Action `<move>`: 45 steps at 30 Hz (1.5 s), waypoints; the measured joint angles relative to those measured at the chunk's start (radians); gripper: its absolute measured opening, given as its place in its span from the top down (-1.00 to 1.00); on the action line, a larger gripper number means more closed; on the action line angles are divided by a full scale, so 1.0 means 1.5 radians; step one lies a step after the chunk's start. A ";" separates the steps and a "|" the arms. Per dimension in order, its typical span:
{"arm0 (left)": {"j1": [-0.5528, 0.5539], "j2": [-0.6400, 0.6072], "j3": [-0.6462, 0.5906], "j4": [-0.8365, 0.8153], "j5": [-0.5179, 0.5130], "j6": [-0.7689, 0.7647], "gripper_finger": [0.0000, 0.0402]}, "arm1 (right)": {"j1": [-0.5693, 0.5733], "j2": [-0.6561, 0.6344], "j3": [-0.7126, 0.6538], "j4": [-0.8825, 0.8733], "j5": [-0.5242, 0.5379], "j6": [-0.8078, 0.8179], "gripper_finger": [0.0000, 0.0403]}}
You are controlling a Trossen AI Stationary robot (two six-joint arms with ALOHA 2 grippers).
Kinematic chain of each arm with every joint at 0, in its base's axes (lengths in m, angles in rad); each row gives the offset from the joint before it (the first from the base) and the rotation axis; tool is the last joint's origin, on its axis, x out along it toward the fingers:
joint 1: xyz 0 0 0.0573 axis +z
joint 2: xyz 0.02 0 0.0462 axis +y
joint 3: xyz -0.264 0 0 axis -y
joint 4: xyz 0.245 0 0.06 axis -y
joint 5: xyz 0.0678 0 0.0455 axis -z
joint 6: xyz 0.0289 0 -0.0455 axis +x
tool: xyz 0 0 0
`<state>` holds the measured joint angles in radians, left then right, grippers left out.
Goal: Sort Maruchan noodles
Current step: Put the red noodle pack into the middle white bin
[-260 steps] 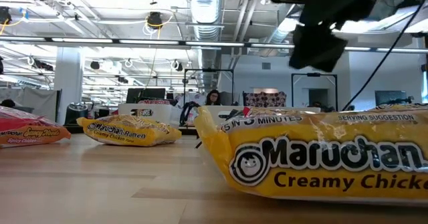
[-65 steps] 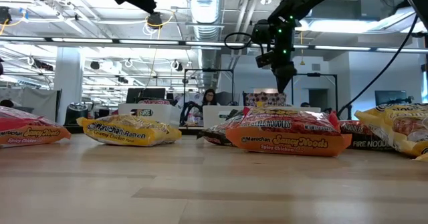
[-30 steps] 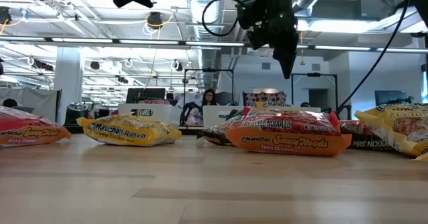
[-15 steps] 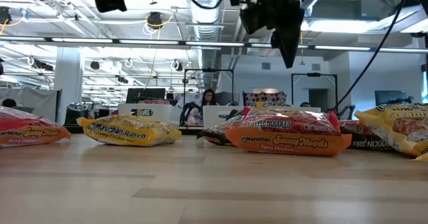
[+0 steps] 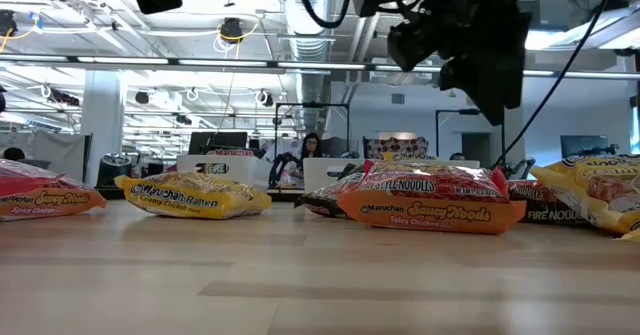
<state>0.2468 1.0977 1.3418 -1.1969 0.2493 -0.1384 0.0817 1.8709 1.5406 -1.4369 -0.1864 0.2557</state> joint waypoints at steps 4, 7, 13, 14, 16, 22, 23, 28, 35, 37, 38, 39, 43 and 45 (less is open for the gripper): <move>-0.006 0.000 0.000 0.000 -0.002 0.007 0.34 | 0.035 0.000 -0.005 0.004 0.000 0.033 -0.24; -0.007 0.000 0.000 0.000 -0.014 0.008 0.34 | 0.065 -0.011 -0.006 0.005 0.000 0.048 -0.24; -0.007 0.000 0.000 0.000 -0.019 0.014 0.34 | 0.101 -0.074 -0.006 -0.022 0.054 0.086 -0.24; -0.007 0.000 0.000 0.000 -0.019 0.016 0.34 | 0.101 -0.091 -0.006 -0.025 0.066 0.095 -0.23; -0.007 0.000 0.000 0.000 -0.022 0.017 0.34 | 0.097 -0.130 -0.005 -0.026 0.089 0.114 -0.23; -0.007 0.000 0.000 0.000 -0.053 0.017 0.34 | 0.066 -0.250 -0.007 -0.011 0.186 0.169 -0.23; -0.006 0.000 0.000 0.000 -0.054 0.017 0.34 | 0.059 -0.271 -0.015 0.006 0.200 0.174 -0.23; -0.006 0.000 0.000 0.001 -0.054 0.016 0.34 | 0.025 -0.369 -0.123 0.152 0.214 0.178 -0.23; -0.006 0.000 0.000 0.001 -0.054 0.011 0.34 | 0.004 -0.433 -0.289 0.360 0.171 0.178 -0.23; -0.006 0.000 -0.001 0.001 -0.054 0.011 0.34 | 0.004 -0.430 -0.315 0.414 0.157 0.174 -0.23; -0.006 0.000 -0.001 0.001 -0.054 0.011 0.34 | 0.005 -0.425 -0.326 0.426 0.152 0.166 -0.23; -0.006 0.000 -0.001 0.001 -0.054 0.011 0.34 | 0.005 -0.416 -0.333 0.433 0.147 0.158 -0.23; -0.006 0.000 -0.001 0.001 -0.054 0.010 0.34 | 0.005 -0.377 -0.353 0.486 0.141 0.121 -0.23; -0.006 0.000 -0.001 0.001 -0.054 0.010 0.34 | 0.006 -0.354 -0.357 0.512 0.141 0.093 -0.23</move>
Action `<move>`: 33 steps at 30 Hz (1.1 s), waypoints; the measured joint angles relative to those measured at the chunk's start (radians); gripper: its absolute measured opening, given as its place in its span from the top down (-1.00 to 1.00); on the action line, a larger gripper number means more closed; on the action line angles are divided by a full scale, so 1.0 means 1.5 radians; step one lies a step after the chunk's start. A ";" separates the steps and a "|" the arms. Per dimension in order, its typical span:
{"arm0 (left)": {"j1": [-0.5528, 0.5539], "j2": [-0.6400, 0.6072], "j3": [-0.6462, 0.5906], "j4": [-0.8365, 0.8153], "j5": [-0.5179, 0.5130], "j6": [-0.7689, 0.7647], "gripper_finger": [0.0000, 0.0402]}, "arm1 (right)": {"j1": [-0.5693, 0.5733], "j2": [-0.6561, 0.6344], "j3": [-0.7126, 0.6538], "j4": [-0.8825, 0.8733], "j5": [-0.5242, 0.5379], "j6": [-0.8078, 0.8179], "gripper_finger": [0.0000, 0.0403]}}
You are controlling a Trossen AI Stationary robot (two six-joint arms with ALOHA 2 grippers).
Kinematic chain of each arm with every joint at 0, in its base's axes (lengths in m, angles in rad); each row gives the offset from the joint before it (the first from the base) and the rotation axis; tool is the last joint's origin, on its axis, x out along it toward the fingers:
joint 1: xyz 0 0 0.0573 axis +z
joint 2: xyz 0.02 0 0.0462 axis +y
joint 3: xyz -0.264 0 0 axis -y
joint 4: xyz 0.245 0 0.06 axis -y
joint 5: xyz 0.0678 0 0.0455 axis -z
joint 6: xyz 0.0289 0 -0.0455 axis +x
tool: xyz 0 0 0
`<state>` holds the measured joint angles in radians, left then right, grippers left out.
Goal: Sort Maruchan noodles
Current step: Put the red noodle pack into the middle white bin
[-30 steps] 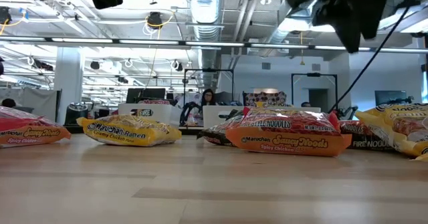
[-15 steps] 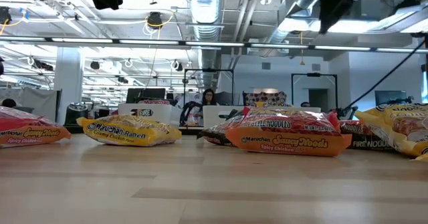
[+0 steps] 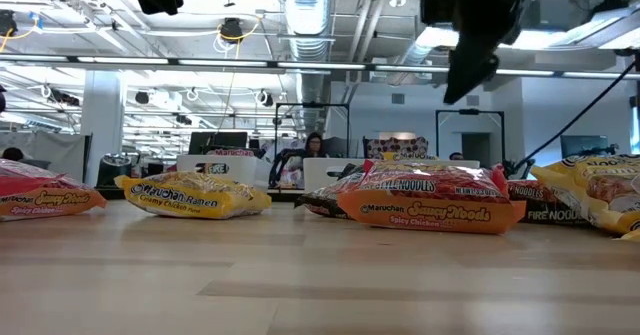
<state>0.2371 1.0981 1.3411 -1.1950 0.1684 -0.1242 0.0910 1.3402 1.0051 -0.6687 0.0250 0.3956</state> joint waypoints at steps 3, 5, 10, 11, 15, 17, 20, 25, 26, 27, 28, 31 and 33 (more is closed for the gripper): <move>0.000 0.000 0.000 0.000 0.000 0.000 0.34 | 0.000 0.033 0.000 0.029 -0.001 -0.034 -0.23; 0.000 0.000 0.000 0.000 0.000 0.000 0.34 | -0.001 0.053 0.000 0.029 -0.003 -0.044 -0.23; 0.000 0.000 0.000 0.000 0.000 0.000 0.34 | -0.005 0.101 0.000 0.046 -0.032 -0.060 -0.24; 0.000 0.000 0.000 0.000 0.000 -0.001 0.34 | -0.007 0.109 0.000 0.046 -0.035 -0.060 -0.24; 0.000 0.000 0.000 0.000 0.000 -0.002 0.34 | -0.014 0.143 0.000 0.050 -0.037 -0.059 -0.24; 0.000 0.000 0.000 0.000 0.000 -0.002 0.34 | -0.019 0.157 0.000 0.055 -0.044 -0.049 -0.24; 0.000 0.000 0.000 0.000 0.000 -0.002 0.34 | -0.024 0.180 0.000 0.055 -0.054 -0.036 -0.24; 0.000 0.000 0.000 0.000 0.000 -0.002 0.34 | -0.024 0.219 0.001 0.057 -0.071 -0.031 -0.24; 0.000 0.000 0.000 0.000 0.000 -0.002 0.34 | -0.024 0.226 0.001 0.057 -0.079 -0.030 -0.24; 0.000 0.000 0.000 0.000 0.000 -0.002 0.34 | -0.024 0.233 0.001 0.055 -0.088 -0.027 -0.24; 0.000 0.000 0.000 0.000 0.000 -0.002 0.34 | -0.024 0.240 0.001 0.055 -0.093 -0.020 -0.23; 0.000 0.000 0.000 0.000 0.000 -0.002 0.34 | -0.024 0.253 0.002 0.058 -0.103 -0.007 -0.19; 0.000 0.000 0.000 0.000 -0.001 -0.002 0.34 | -0.024 0.264 0.002 0.067 -0.126 -0.005 -0.12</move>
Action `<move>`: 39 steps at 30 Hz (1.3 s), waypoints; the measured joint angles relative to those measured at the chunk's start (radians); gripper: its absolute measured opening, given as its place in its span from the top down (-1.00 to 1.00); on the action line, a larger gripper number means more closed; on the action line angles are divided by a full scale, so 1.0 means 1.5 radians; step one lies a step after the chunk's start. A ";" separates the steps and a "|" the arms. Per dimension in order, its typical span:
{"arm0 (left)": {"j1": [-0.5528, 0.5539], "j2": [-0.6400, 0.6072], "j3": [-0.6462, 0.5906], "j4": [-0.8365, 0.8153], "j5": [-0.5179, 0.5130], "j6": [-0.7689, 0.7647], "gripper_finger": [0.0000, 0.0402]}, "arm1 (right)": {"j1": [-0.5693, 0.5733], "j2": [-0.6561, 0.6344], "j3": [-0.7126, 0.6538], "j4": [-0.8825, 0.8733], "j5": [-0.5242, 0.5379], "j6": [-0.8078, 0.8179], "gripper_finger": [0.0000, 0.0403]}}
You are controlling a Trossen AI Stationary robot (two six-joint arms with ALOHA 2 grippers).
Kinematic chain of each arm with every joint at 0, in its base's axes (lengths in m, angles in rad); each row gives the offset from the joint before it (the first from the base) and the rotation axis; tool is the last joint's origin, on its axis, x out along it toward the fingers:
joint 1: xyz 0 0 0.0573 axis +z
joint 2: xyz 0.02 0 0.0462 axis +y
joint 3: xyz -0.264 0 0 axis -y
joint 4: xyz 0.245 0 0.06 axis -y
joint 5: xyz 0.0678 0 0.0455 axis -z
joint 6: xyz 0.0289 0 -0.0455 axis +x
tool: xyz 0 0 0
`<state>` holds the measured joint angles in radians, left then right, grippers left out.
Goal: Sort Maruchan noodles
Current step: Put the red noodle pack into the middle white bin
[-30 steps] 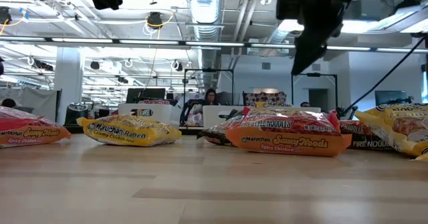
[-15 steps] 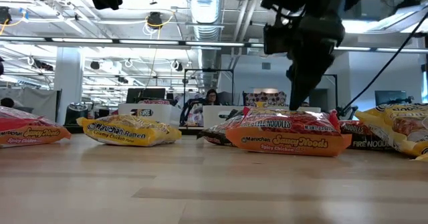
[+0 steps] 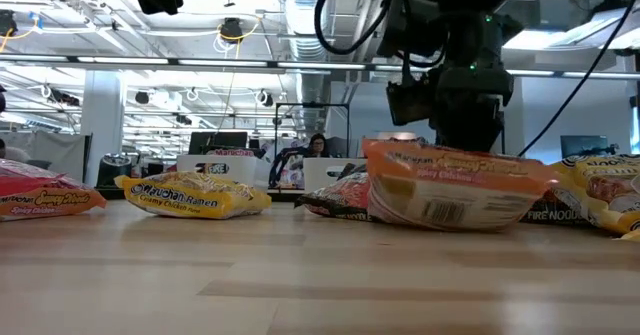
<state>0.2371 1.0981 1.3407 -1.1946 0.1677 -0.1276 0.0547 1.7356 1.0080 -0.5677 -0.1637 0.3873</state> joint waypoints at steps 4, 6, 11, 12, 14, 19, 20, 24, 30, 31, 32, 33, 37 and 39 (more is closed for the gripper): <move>0.000 0.000 0.000 0.000 -0.013 0.000 0.34 | 0.000 0.003 -0.001 0.003 -0.049 0.005 0.02; 0.000 0.000 0.000 0.000 -0.016 0.000 0.34 | 0.001 -0.001 0.000 -0.006 -0.056 0.022 0.05; 0.000 0.000 0.000 0.000 -0.017 0.000 0.34 | -0.004 -0.033 0.020 -0.034 -0.077 0.039 0.03; 0.000 0.000 0.000 0.000 -0.017 0.000 0.34 | -0.004 -0.041 0.025 -0.040 -0.077 0.046 0.02; 0.000 0.000 0.000 0.000 -0.017 0.000 0.34 | -0.004 -0.057 0.031 -0.033 -0.077 0.056 -0.01; 0.000 0.000 0.000 0.000 -0.017 0.000 0.34 | 0.009 -0.075 0.032 -0.027 -0.079 0.109 -0.04; 0.000 0.000 0.000 0.000 -0.017 0.000 0.34 | 0.015 -0.075 0.032 -0.025 -0.083 0.115 -0.04; 0.000 0.000 0.000 0.000 -0.017 0.000 0.34 | 0.049 -0.074 0.032 -0.015 -0.101 0.122 -0.06; 0.000 0.000 0.000 0.000 -0.017 0.000 0.34 | 0.096 -0.074 0.032 -0.012 -0.054 0.122 -0.13; 0.000 0.000 0.000 0.000 -0.017 0.000 0.34 | 0.101 -0.074 0.032 -0.012 -0.037 0.122 -0.14; 0.000 0.000 0.000 0.000 -0.017 0.000 0.34 | 0.108 -0.071 0.032 -0.013 -0.018 0.121 -0.14; 0.000 0.000 0.000 0.001 -0.017 0.000 0.34 | 0.112 -0.061 0.033 -0.009 -0.001 0.121 -0.14; 0.000 0.000 0.000 0.004 -0.017 0.000 0.34 | 0.122 -0.036 0.032 -0.008 0.036 0.104 -0.14; 0.000 0.000 0.000 0.006 -0.017 0.000 0.34 | 0.124 -0.013 0.033 0.002 0.038 0.091 -0.14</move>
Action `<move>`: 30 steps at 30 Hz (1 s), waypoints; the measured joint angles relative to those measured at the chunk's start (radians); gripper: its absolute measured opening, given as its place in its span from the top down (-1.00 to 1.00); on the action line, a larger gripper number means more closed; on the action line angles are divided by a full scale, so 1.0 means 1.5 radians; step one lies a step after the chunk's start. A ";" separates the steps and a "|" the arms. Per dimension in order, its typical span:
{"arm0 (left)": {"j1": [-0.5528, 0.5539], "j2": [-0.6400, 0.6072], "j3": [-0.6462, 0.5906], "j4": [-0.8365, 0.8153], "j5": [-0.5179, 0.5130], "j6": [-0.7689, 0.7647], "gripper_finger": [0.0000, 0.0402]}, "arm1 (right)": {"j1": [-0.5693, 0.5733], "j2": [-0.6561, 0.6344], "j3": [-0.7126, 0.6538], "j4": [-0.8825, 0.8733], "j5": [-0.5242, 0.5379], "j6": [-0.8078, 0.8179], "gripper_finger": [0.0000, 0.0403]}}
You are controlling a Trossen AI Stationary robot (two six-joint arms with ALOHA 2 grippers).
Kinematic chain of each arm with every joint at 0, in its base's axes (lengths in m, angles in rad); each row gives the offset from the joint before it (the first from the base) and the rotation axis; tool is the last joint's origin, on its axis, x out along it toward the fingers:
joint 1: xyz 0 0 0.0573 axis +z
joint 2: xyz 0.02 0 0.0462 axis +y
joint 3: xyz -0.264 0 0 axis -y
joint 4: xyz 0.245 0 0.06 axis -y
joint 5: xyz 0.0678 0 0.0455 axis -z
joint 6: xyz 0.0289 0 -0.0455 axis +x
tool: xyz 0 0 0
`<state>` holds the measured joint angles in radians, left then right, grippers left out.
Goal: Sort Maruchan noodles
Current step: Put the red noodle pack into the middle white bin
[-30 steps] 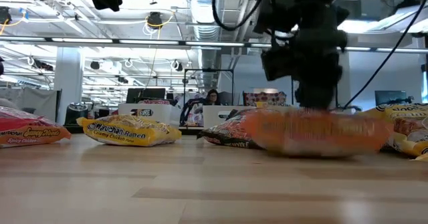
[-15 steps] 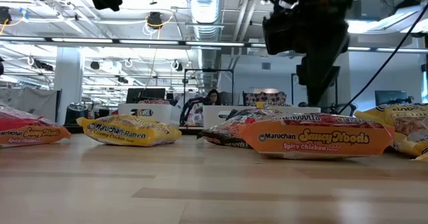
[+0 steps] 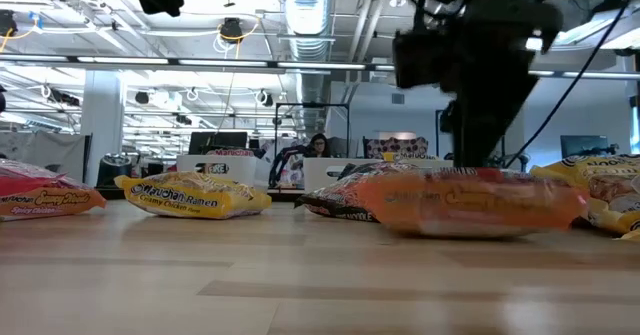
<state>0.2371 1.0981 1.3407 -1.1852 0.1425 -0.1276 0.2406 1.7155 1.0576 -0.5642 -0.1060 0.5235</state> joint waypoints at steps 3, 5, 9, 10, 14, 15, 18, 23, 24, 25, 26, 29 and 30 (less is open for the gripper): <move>0.000 0.000 0.000 0.003 0.000 0.000 0.34 | -0.001 0.023 0.004 0.004 -0.001 -0.008 -0.15; 0.000 0.000 0.000 0.004 0.000 -0.006 0.34 | -0.004 0.040 0.006 0.004 -0.001 -0.008 -0.15; 0.000 0.000 0.000 0.004 0.000 -0.008 0.34 | -0.010 0.063 0.010 0.009 -0.013 0.021 -0.12; 0.000 0.000 0.000 0.004 0.000 -0.009 0.34 | -0.010 0.067 0.011 0.011 -0.014 0.033 -0.10; 0.000 0.000 0.000 0.005 0.000 -0.010 0.34 | -0.017 0.072 0.012 0.013 -0.016 0.068 0.12; 0.000 0.000 0.000 0.004 0.000 -0.010 0.34 | -0.017 0.072 0.011 0.013 -0.016 0.077 0.19; 0.000 0.000 0.000 0.004 0.000 -0.010 0.34 | -0.018 0.072 0.010 0.023 -0.017 0.093 0.45; 0.000 0.000 0.000 0.005 0.000 -0.006 0.34 | -0.018 0.072 0.021 0.022 -0.032 0.093 0.86; 0.000 0.000 0.000 0.005 0.000 -0.006 0.34 | -0.018 0.070 0.024 0.019 -0.033 0.091 0.93; 0.000 0.000 0.000 0.005 0.000 -0.006 0.34 | -0.018 0.070 0.029 0.016 -0.033 0.085 0.95; 0.000 0.000 0.000 0.005 0.000 -0.006 0.34 | -0.018 0.071 0.035 0.012 -0.031 0.084 0.96; 0.000 0.000 0.000 0.004 0.000 -0.006 0.34 | -0.018 0.073 0.061 -0.011 -0.030 0.070 0.97; 0.000 0.000 0.000 0.004 0.000 -0.006 0.34 | -0.018 0.074 0.072 -0.024 -0.026 0.056 0.98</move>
<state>0.2371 1.0978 1.3407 -1.1786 0.1425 -0.1360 0.2142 1.8269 1.1663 -0.5996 -0.1452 0.6072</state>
